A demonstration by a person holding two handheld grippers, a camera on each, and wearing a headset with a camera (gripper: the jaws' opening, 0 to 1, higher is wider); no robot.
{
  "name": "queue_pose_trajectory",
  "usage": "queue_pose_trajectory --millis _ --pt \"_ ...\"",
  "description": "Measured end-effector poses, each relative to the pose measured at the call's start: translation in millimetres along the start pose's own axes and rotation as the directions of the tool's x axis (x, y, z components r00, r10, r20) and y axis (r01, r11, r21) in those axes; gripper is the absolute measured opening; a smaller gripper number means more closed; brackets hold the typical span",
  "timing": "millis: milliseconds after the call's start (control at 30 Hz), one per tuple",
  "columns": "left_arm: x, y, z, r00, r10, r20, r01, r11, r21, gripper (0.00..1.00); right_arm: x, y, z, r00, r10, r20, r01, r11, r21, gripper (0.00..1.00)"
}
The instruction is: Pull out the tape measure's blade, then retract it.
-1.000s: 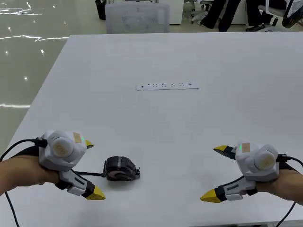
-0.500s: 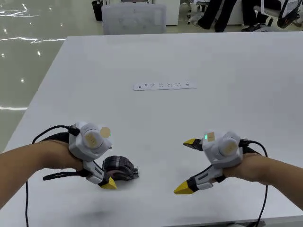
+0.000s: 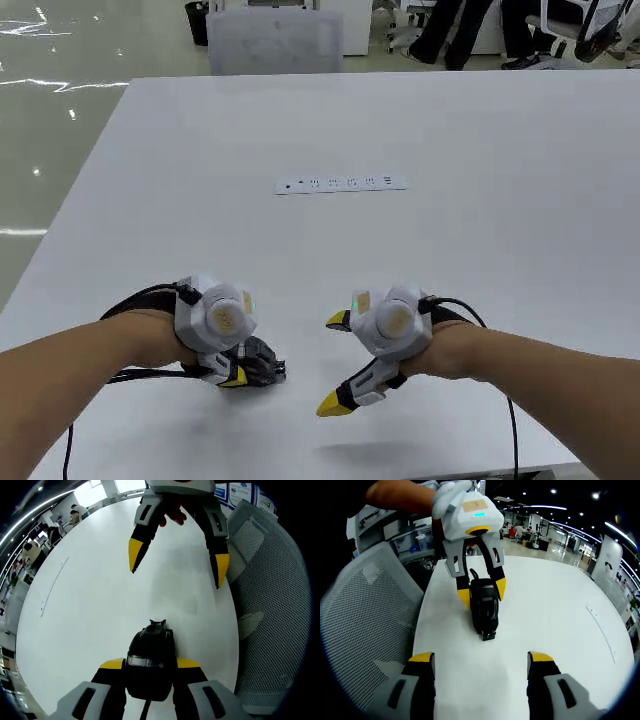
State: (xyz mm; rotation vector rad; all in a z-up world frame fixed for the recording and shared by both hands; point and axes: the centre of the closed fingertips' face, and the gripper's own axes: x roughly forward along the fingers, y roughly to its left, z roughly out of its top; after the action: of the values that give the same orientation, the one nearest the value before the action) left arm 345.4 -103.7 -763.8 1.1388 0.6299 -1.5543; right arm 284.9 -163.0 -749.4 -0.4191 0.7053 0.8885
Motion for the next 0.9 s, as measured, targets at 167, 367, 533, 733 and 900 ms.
queue_pose_trajectory --millis 167,367,533,733,900 --pt "1.9 -1.3 1.1 0.9998 -0.01 0.02 0.01 1.0 0.001 0.32 10.5 -2.9 1.2 0.9997 0.014 -0.021 -0.014 1.0 -0.018 0.68" --pt "0.5 -2.5 2.0 0.9993 -0.024 0.028 0.023 0.999 0.025 0.32 22.6 -11.1 8.0 0.9992 0.031 -0.023 -0.031 0.999 0.007 0.6" --pt "0.7 -3.8 2.0 0.9988 -0.042 0.025 0.041 0.999 0.037 0.32 36.8 -9.1 6.2 0.9973 0.056 -0.046 -0.056 0.998 0.01 0.52" --pt "0.7 -3.9 2.6 0.9995 -0.027 0.015 0.027 1.0 0.015 0.32 56.5 -3.5 -0.9 0.9908 0.081 -0.108 -0.085 0.996 -0.033 0.41" --pt "1.1 -3.4 2.8 0.999 -0.036 0.025 0.036 0.999 0.008 0.32 65.5 -4.7 7.3 0.9912 0.093 -0.094 -0.098 0.994 -0.046 0.33"
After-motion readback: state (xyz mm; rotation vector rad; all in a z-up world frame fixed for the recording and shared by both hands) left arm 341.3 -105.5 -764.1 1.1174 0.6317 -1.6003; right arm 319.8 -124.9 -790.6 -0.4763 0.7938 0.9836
